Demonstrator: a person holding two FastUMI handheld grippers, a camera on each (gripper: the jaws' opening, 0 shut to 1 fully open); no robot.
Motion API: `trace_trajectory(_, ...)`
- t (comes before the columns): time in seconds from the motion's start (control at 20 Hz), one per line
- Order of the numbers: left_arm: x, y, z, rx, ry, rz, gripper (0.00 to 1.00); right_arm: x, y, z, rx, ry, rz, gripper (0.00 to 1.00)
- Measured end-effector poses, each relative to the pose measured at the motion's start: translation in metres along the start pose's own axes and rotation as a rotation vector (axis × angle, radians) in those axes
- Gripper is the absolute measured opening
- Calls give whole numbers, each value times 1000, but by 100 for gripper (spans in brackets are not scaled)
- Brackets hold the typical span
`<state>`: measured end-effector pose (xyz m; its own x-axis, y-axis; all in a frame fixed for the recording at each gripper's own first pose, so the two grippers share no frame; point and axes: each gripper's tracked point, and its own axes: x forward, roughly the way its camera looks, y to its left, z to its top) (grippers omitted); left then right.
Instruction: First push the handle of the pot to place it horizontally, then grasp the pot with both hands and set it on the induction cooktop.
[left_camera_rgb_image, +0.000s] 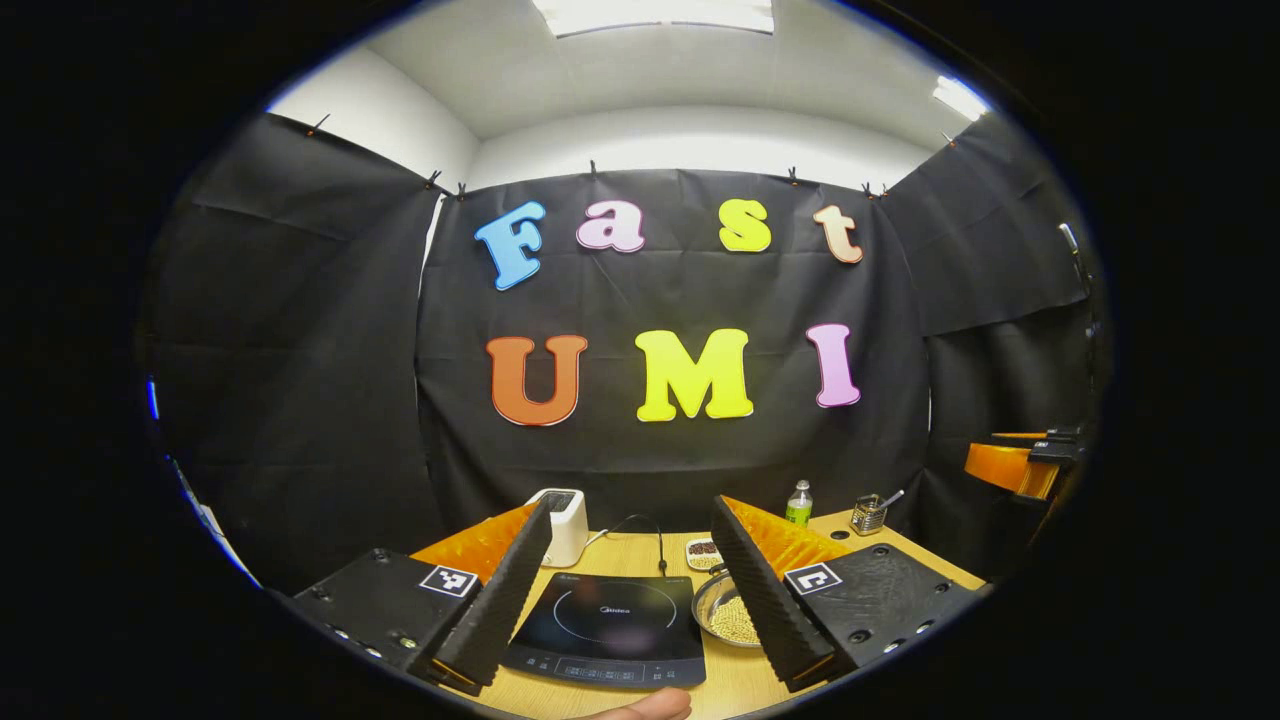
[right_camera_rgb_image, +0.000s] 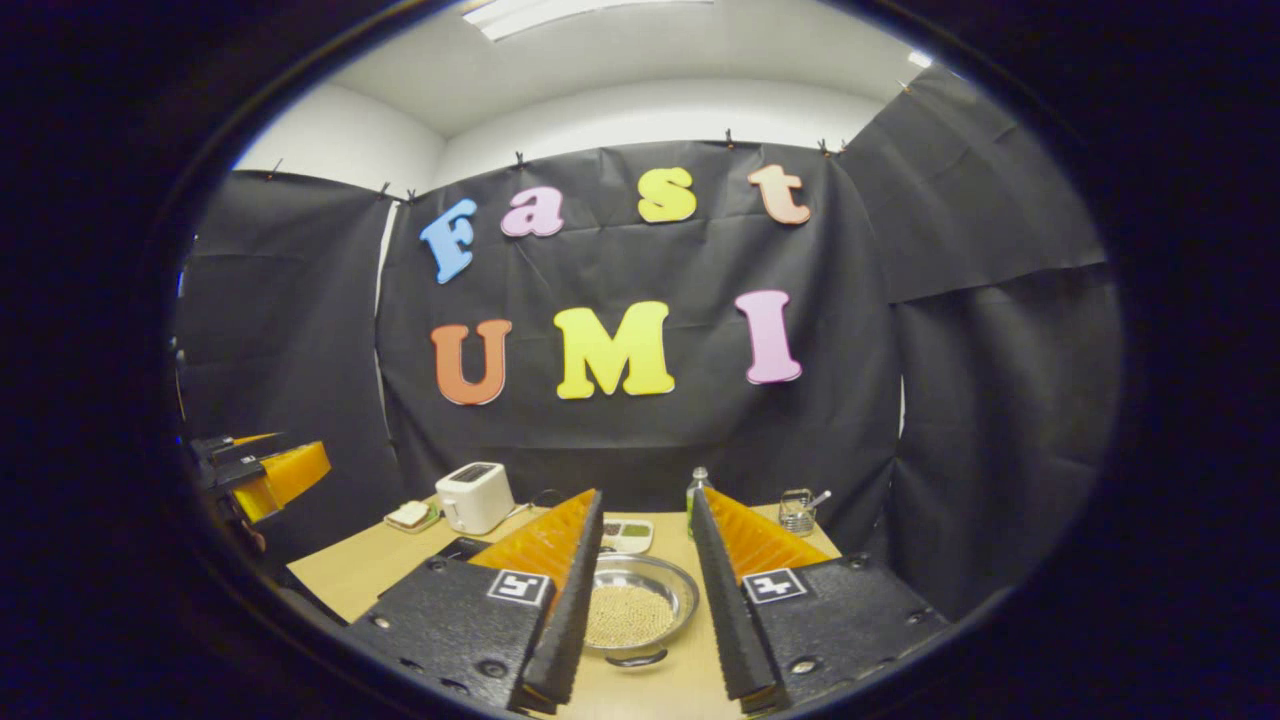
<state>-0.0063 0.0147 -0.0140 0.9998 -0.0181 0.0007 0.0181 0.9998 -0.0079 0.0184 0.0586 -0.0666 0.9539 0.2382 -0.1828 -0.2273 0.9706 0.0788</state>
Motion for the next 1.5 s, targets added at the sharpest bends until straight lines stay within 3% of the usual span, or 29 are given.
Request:
trace_trajectory(0.05, -2, 0, 0, 0, -3, 0, 96, 3, 3, -4, -10, 15, 2, 47)
trace_trajectory(0.1, -3, 0, 1, 0, -6, -1, 96, 6, 5, -10, -23, 33, 7, 26)
trace_trajectory(0.2, -3, 0, 0, 4, -13, -5, 96, 10, 16, -25, -23, 72, 33, 1)
trace_trajectory(0.5, -9, 5, 2, 3, -28, 1, 95, 30, 29, -73, 1, 214, 62, 4)
trace_trajectory(1.05, -8, 15, -6, -1, -22, 27, 95, 57, 64, -201, -76, 585, 117, 1)
trace_trajectory(1.1, -7, 15, -9, 0, -20, 27, 89, 56, 66, -213, -77, 615, 120, 1)
trace_trajectory(1.2, -7, 16, -9, 4, -18, 31, 88, 60, 71, -230, -83, 654, 128, 1)
trace_trajectory(1.25, -9, 16, -9, 5, -18, 32, 95, 62, 70, -237, -85, 669, 124, 4)
trace_trajectory(1.3, -9, 17, -10, 4, -18, 30, 95, 63, 71, -244, -75, 684, 124, 1)
trace_trajectory(1.35, -10, 16, -10, 2, -21, 29, 89, 64, 72, -252, -61, 704, 126, 4)
trace_trajectory(1.45, -12, 16, -8, -4, -28, 27, 89, 67, 71, -266, -48, 735, 123, 4)
trace_trajectory(1.5, -13, 17, -7, -6, -32, 25, 95, 69, 67, -271, -52, 744, 116, 1)
